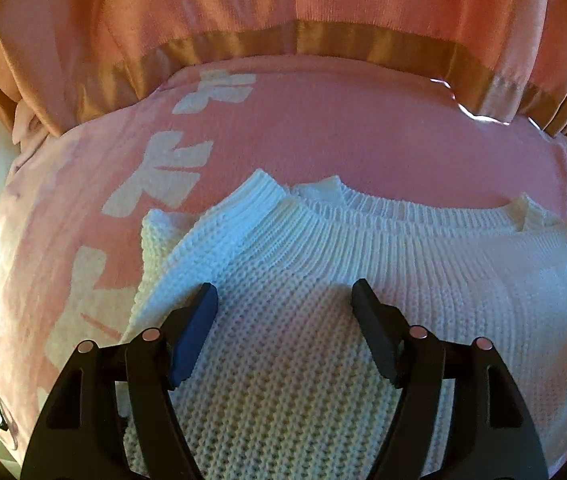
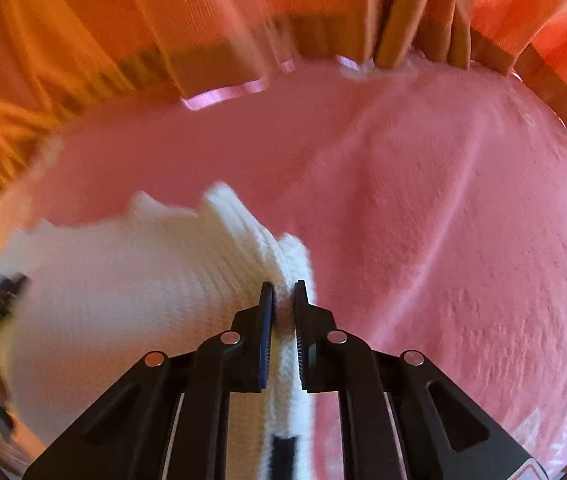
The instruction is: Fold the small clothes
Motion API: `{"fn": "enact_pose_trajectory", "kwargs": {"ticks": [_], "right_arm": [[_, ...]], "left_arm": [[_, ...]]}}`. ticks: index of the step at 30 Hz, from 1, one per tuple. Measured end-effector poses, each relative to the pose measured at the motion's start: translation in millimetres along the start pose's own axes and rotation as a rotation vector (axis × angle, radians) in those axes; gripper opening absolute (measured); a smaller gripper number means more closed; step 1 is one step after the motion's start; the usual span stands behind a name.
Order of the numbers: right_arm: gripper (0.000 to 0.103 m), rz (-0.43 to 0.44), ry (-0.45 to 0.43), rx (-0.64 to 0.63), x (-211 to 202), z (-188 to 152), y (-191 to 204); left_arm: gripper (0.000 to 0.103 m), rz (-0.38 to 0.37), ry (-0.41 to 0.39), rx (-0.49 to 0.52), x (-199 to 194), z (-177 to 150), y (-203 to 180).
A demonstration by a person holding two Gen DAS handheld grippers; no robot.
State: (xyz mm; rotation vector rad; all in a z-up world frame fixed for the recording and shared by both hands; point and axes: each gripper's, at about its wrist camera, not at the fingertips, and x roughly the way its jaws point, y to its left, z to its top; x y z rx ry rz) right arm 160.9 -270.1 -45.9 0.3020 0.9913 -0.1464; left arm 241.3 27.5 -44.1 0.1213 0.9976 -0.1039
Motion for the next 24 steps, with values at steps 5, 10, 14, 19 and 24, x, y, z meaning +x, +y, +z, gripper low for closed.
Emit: {"fn": "enact_pose_trajectory", "kwargs": {"ticks": [5, 10, 14, 19, 24], "right_arm": [[0.009, -0.049, 0.045, -0.122, 18.3, -7.6, 24.6], [0.01, -0.028, -0.003, -0.157, 5.8, -10.5, 44.2], [0.01, 0.067, -0.076, -0.247, -22.5, -25.2, 82.9], [0.01, 0.162, -0.06, -0.376, -18.9, -51.2, 145.2], [0.01, 0.186, -0.024, -0.406, -2.3, -58.6, 177.2]], "left_arm": [[0.067, -0.011, 0.005, -0.004, -2.1, 1.6, -0.7], [0.069, -0.05, -0.012, 0.003, -22.1, -1.5, 4.8], [0.075, -0.067, -0.057, 0.016, -46.6, -10.4, 14.2], [0.075, -0.05, -0.076, 0.05, -61.1, -22.2, 23.2], [0.075, -0.033, -0.058, 0.023, -60.6, -27.4, 43.4]]}}
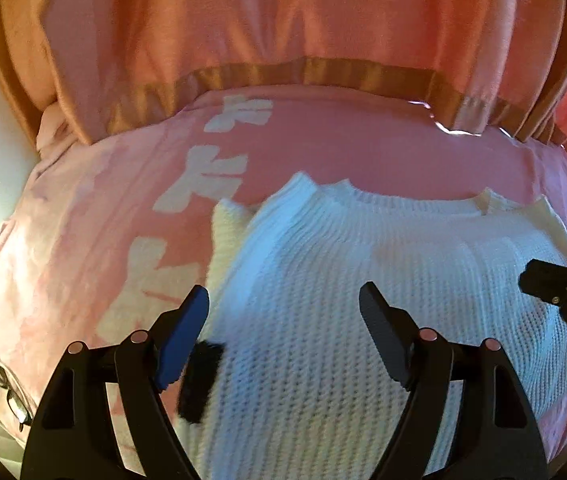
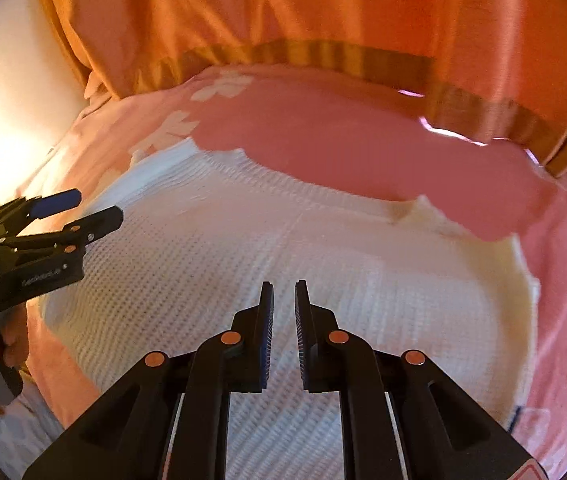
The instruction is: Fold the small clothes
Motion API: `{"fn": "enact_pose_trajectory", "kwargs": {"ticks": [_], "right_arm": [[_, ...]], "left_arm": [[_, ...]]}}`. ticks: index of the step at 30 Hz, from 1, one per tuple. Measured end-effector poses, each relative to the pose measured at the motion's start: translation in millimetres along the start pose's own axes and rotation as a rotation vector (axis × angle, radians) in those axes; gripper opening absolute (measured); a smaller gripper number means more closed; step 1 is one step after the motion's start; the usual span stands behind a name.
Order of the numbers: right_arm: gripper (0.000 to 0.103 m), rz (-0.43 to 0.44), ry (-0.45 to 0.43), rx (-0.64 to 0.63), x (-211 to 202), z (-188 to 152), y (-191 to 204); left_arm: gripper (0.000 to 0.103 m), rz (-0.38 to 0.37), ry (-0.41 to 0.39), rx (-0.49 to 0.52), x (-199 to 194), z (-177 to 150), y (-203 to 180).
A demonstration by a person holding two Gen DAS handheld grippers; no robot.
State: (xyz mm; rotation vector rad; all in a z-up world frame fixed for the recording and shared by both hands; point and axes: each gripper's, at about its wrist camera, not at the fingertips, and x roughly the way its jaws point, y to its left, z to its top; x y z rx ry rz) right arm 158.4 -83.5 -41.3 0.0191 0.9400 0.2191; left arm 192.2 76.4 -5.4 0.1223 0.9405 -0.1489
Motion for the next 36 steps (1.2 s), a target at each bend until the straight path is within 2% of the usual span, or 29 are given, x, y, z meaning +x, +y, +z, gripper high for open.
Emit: {"fn": "enact_pose_trajectory", "kwargs": {"ticks": [3, 6, 8, 11, 14, 17, 18, 20, 21, 22, 23, 24, 26, 31, 33, 36], "right_arm": [[0.01, -0.015, 0.029, 0.014, 16.2, 4.3, 3.8], [0.01, -0.022, 0.096, 0.035, 44.4, 4.9, -1.3], [0.008, -0.031, 0.088, 0.032, 54.7, 5.4, 0.6], [0.009, -0.057, 0.09, 0.006, 57.2, 6.8, 7.3], [0.009, -0.06, 0.085, -0.007, 57.4, 5.1, 7.6], [0.009, -0.052, 0.09, -0.008, 57.3, 5.7, 4.9], [0.009, -0.052, 0.091, -0.01, 57.2, 5.9, 5.0], [0.009, -0.053, 0.091, -0.015, 57.4, 6.7, 5.2], [0.009, -0.053, 0.091, -0.016, 57.4, 6.6, 5.6], [0.009, -0.052, 0.092, -0.018, 57.8, 7.0, 5.9], [0.009, -0.049, 0.093, -0.019, 58.0, 7.4, 5.7], [0.009, -0.043, 0.093, -0.017, 58.3, 7.5, 4.8], [0.009, -0.033, 0.093, -0.015, 58.8, 7.5, 3.7], [0.009, 0.0, 0.086, -0.01, 60.3, 8.1, -1.1], [0.009, 0.022, 0.088, 0.006, 61.1, 9.1, -5.0], [0.009, 0.079, 0.093, 0.055, 62.5, 11.2, -15.3]], "left_arm": [[0.075, 0.003, 0.02, -0.024, 1.8, -6.1, 14.9], [0.075, 0.013, 0.03, -0.035, 3.1, -11.8, 29.6], [0.076, -0.004, 0.046, -0.055, 4.5, -15.7, 42.3], [0.081, -0.11, 0.089, -0.14, 8.0, -21.1, 61.7], [0.086, -0.259, 0.176, -0.298, 24.0, -33.4, 85.7], [0.087, -0.334, 0.251, -0.425, 47.4, -47.4, 100.4], [0.089, -0.342, 0.22, -0.435, 45.2, -47.1, 101.7], [0.088, -0.333, 0.225, -0.421, 46.9, -44.0, 98.1], [0.082, -0.326, 0.218, -0.418, 46.6, -43.2, 95.9], [0.058, -0.33, 0.211, -0.417, 45.3, -41.9, 93.7], [0.045, -0.365, 0.214, -0.411, 45.1, -40.0, 91.1], [0.028, -0.431, 0.24, -0.433, 45.2, -36.7, 87.9], [0.023, -0.453, 0.209, -0.46, 34.6, -31.0, 85.7], [0.021, -0.594, 0.063, -0.428, -29.9, 2.2, 53.9], [0.021, -0.66, 0.016, -0.392, -57.9, 16.6, 28.3], [0.021, -0.707, -0.022, -0.316, -87.4, 32.4, -19.5]]}}
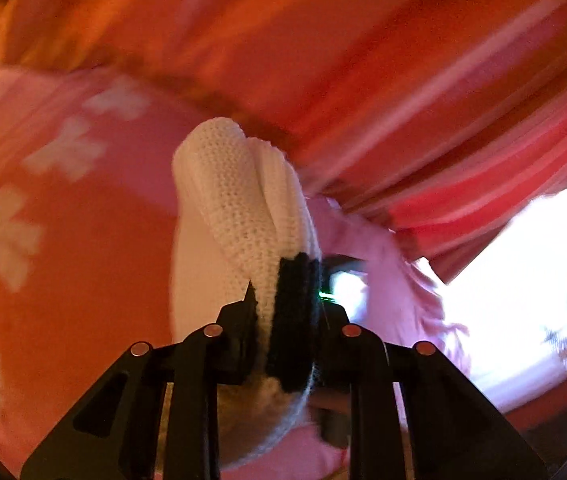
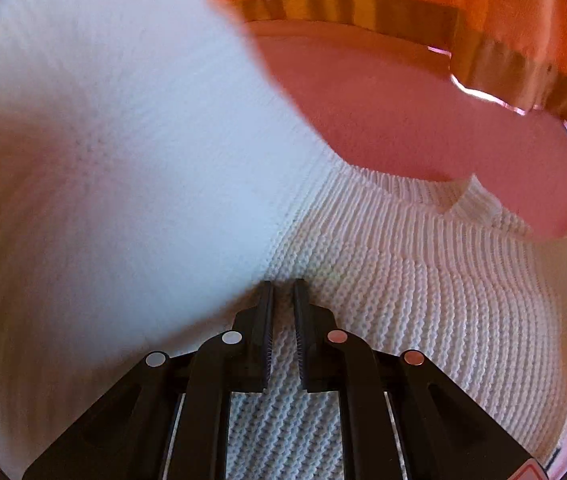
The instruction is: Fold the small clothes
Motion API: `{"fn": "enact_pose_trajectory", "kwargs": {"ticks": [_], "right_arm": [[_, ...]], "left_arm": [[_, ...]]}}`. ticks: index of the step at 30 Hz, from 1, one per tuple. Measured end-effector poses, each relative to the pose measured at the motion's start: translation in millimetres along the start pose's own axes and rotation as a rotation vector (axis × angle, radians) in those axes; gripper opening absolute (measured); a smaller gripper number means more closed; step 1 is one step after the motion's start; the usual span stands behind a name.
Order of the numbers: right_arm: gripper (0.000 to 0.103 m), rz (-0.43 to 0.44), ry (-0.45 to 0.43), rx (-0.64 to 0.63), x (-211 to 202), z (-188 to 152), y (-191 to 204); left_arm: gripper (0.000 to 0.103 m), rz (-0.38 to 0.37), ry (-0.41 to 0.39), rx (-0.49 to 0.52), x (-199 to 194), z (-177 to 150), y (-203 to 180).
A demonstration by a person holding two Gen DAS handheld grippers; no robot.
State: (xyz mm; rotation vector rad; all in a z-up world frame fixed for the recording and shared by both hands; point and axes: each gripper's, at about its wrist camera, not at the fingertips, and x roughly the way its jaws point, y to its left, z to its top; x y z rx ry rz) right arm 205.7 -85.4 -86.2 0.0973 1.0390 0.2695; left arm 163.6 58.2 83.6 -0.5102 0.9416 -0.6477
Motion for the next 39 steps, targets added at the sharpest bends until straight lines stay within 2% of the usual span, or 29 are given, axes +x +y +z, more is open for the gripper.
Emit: {"fn": "enact_pose_trajectory", "kwargs": {"ticks": [2, 4, 6, 8, 9, 10, 11, 14, 17, 20, 22, 24, 27, 30, 33, 37, 38, 39], "right_arm": [[0.009, 0.065, -0.027, 0.033, -0.5, -0.1, -10.2], [0.008, 0.17, -0.002, 0.118, -4.8, -1.2, -32.5], [0.007, 0.211, 0.017, 0.198, -18.8, -5.0, -60.7], [0.009, 0.131, -0.001, 0.207, -39.6, -10.6, -83.9], [0.015, 0.073, -0.025, 0.209, -55.7, -15.6, -100.4], [0.03, 0.025, -0.044, 0.225, -67.8, -20.7, -114.5], [0.038, -0.015, -0.074, 0.26, -83.0, -28.2, -133.8], [0.038, -0.015, -0.132, 0.354, -112.6, -50.8, -176.6], [0.038, 0.012, -0.153, 0.39, -126.1, -68.8, -196.7], [0.042, 0.044, -0.151, 0.373, -132.0, -79.1, -196.9], [0.047, 0.083, -0.165, 0.363, -139.0, -86.7, -196.9], [0.05, 0.113, -0.175, 0.35, -144.6, -95.3, -192.7], [0.057, 0.184, -0.172, 0.327, -144.8, -101.6, -177.5], [0.058, 0.24, -0.136, 0.277, -137.5, -104.5, -156.6], [0.06, 0.203, -0.104, 0.227, -123.3, -101.3, -138.4], [0.06, 0.182, -0.051, 0.22, -100.3, -91.2, -128.4], [0.054, 0.181, -0.042, 0.217, -95.1, -88.4, -126.9], [0.044, 0.181, -0.046, 0.216, -90.3, -86.5, -125.1]], "left_arm": [[0.021, -0.003, 0.036, 0.032, 21.1, -4.6, -32.3], [0.021, 0.021, 0.047, 0.046, 42.0, -9.3, -53.3], [0.021, 0.043, 0.038, 0.059, 58.5, -13.6, -70.5], [0.021, 0.062, 0.04, 0.058, 74.4, -15.7, -82.8], [0.021, 0.071, 0.052, 0.05, 86.2, -17.7, -88.4], [0.021, 0.075, 0.07, 0.038, 97.0, -21.8, -91.1], [0.021, 0.079, 0.089, 0.024, 109.0, -25.3, -93.0], [0.023, 0.124, 0.175, 0.045, 154.9, -50.4, -99.6], [0.034, 0.172, 0.24, 0.083, 183.3, -77.4, -99.0], [0.049, 0.076, 0.249, 0.091, 175.4, -101.8, -99.0], [0.072, 0.042, 0.229, 0.167, 152.8, -110.4, -104.3], [0.085, 0.045, 0.189, 0.271, 126.9, -114.2, -106.3], [0.088, 0.109, 0.14, 0.426, 103.4, -120.1, -102.0], [0.088, 0.098, 0.177, 0.467, 90.3, -130.3, -74.1], [0.088, 0.101, 0.202, 0.456, 78.9, -155.2, -48.2], [0.087, 0.212, 0.206, 0.533, 77.6, -177.9, -36.4], [0.086, 0.244, 0.189, 0.569, 78.7, -179.2, -36.5], [0.081, 0.261, 0.18, 0.585, 82.9, -178.6, -37.5]]}}
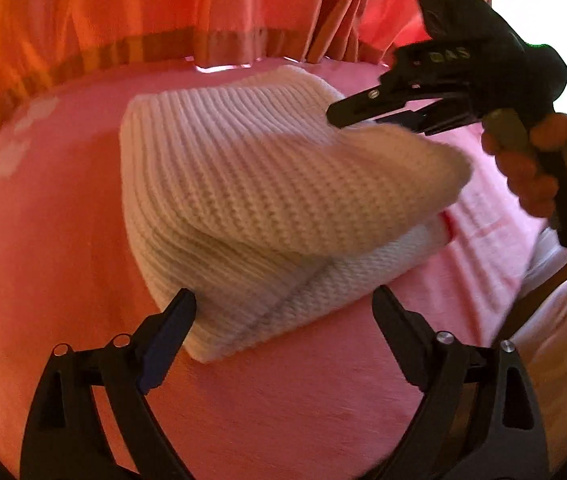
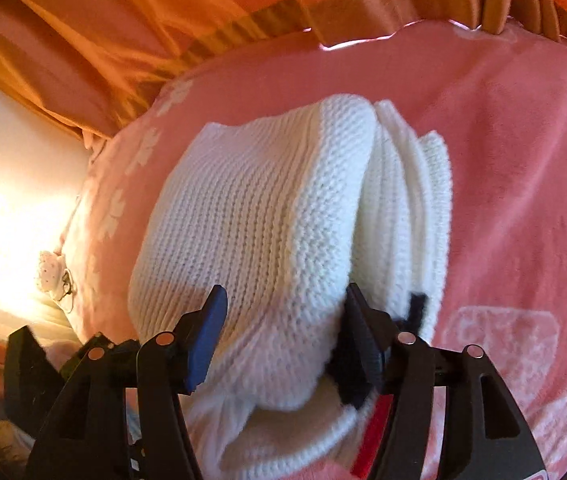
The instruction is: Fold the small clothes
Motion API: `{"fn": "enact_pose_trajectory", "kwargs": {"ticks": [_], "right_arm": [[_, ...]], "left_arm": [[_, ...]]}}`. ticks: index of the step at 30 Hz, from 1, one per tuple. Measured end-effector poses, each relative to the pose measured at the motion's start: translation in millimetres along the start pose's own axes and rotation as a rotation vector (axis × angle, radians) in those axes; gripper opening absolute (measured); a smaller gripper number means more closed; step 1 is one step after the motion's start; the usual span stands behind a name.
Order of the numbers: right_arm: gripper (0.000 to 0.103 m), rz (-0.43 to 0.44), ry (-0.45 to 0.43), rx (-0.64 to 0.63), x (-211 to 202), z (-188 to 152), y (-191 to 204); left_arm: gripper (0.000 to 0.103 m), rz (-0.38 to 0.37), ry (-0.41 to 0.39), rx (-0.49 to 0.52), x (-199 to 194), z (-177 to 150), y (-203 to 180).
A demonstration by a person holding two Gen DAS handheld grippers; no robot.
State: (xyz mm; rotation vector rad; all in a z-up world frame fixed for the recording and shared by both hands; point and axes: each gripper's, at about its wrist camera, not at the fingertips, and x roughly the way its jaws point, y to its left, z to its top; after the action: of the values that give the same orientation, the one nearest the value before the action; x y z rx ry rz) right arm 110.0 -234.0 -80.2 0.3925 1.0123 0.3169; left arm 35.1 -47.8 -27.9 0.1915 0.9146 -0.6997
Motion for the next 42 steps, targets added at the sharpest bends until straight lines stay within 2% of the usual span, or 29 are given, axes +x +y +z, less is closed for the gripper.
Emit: {"fn": "enact_pose_trajectory", "kwargs": {"ticks": [1, 2, 3, 4, 6, 7, 8, 9, 10, 11, 13, 15, 17, 19, 20, 22, 23, 24, 25, 26, 27, 30, 31, 32, 34, 35, 39, 41, 42], "right_arm": [[0.017, 0.007, -0.003, 0.0, 2.8, 2.1, 2.0], [0.017, 0.017, -0.005, 0.007, 2.2, 3.7, 2.8], [0.016, 0.044, -0.034, 0.022, -6.3, 5.6, 3.0], [0.016, 0.068, -0.069, 0.023, -18.2, 7.1, 3.5], [0.015, 0.096, -0.151, 0.028, -48.6, 11.3, 0.6], [0.015, 0.077, -0.164, 0.036, -53.0, 7.7, -6.5], [0.016, -0.014, -0.136, 0.045, -45.7, 4.1, -19.6], [0.016, -0.081, -0.072, 0.048, -30.5, 1.6, -29.0], [0.018, -0.115, -0.017, 0.05, -16.3, -1.2, -36.5], [0.019, -0.118, 0.005, 0.055, -6.7, -4.3, -40.8], [0.026, -0.097, -0.036, 0.036, -16.9, -6.5, -33.3], [0.03, -0.076, -0.108, -0.003, -40.7, -17.8, -19.7], [0.043, -0.055, -0.114, -0.043, -55.6, -35.9, -9.3], [0.051, -0.038, -0.107, -0.098, -63.6, -56.1, 2.7], [0.054, -0.023, -0.104, -0.108, -63.3, -65.6, 5.7], [0.054, -0.028, -0.072, -0.111, -51.6, -79.3, 10.0], [0.051, -0.046, -0.057, -0.118, -44.9, -81.3, 12.0], [0.042, -0.078, -0.026, -0.128, -33.8, -84.5, 11.6], [0.008, -0.084, -0.008, -0.126, -27.2, -86.6, 10.6], [0.008, -0.062, 0.01, -0.108, -24.3, -87.0, 8.8], [0.008, -0.025, -0.023, -0.082, -34.8, -87.4, 6.2], [0.008, 0.076, -0.136, -0.043, -77.0, -90.8, -3.0], [0.007, 0.077, -0.138, -0.024, -80.1, -92.1, -11.0], [0.007, 0.028, -0.107, -0.015, -72.8, -93.6, -18.5], [0.008, -0.128, 0.057, -0.008, -26.9, -102.4, -35.4], [0.008, -0.142, 0.083, -0.012, -17.0, -105.2, -36.3], [0.014, -0.12, 0.01, -0.039, -32.7, -101.2, -22.4], [0.027, -0.123, -0.027, -0.043, -48.3, -99.7, -18.7], [0.029, -0.128, -0.071, -0.049, -60.9, -98.4, -15.6]], "left_arm": [[0.072, 0.02, 0.009, 0.014, 3.2, 0.2, 0.8], [0.065, 0.038, 0.025, 0.024, 8.5, 1.8, 1.6], [0.05, 0.06, 0.047, 0.026, 11.9, 1.5, 5.1], [0.043, 0.069, 0.052, 0.024, 11.0, -1.1, 9.1], [0.036, 0.057, 0.06, 0.016, 6.1, -2.8, 17.6], [0.032, 0.055, 0.063, 0.015, 5.6, -2.8, 20.1], [0.032, 0.053, 0.065, 0.019, 5.6, -2.9, 21.2], [0.032, 0.047, 0.064, 0.028, 5.2, -3.9, 20.9], [0.032, 0.046, 0.064, 0.036, 5.3, -4.3, 19.9], [0.032, 0.048, 0.064, 0.049, 5.9, -4.0, 18.2], [0.033, 0.053, 0.065, 0.074, 6.1, -4.9, 15.7], [0.036, 0.024, 0.063, 0.052, 2.2, -6.2, 17.6], [0.041, -0.003, 0.057, 0.033, -2.0, -7.1, 17.4], [0.05, -0.023, 0.055, 0.035, -4.4, -8.6, 14.8], [0.05, -0.022, 0.051, 0.046, -6.3, -11.1, 11.8], [0.05, 0.0, 0.047, 0.082, -6.2, -16.8, 5.6], [0.049, 0.004, 0.049, 0.087, -3.0, -15.3, 5.5], [0.044, 0.015, 0.057, 0.099, -0.6, -15.8, 3.8], [0.029, 0.022, 0.059, 0.106, 1.5, -13.5, 4.4], [0.02, 0.032, 0.063, 0.115, 3.0, -11.4, 5.4], [0.01, 0.026, 0.074, 0.105, 2.1, -9.4, 9.9], [0.007, -0.047, 0.106, 0.015, -8.0, -6.4, 32.8], [0.007, -0.045, 0.11, 0.02, -9.6, -8.1, 35.3], [0.007, -0.044, 0.115, 0.029, -9.4, -10.2, 35.4], [0.005, -0.052, 0.139, 0.049, -5.3, -18.3, 31.4], [0.005, -0.056, 0.147, 0.059, -3.7, -21.2, 28.9], [0.005, -0.06, 0.177, 0.103, -2.7, -30.0, 19.1], [0.006, -0.095, 0.13, 0.112, -16.7, -26.7, 14.1], [0.006, -0.111, 0.107, 0.113, -24.8, -24.4, 11.4]]}}
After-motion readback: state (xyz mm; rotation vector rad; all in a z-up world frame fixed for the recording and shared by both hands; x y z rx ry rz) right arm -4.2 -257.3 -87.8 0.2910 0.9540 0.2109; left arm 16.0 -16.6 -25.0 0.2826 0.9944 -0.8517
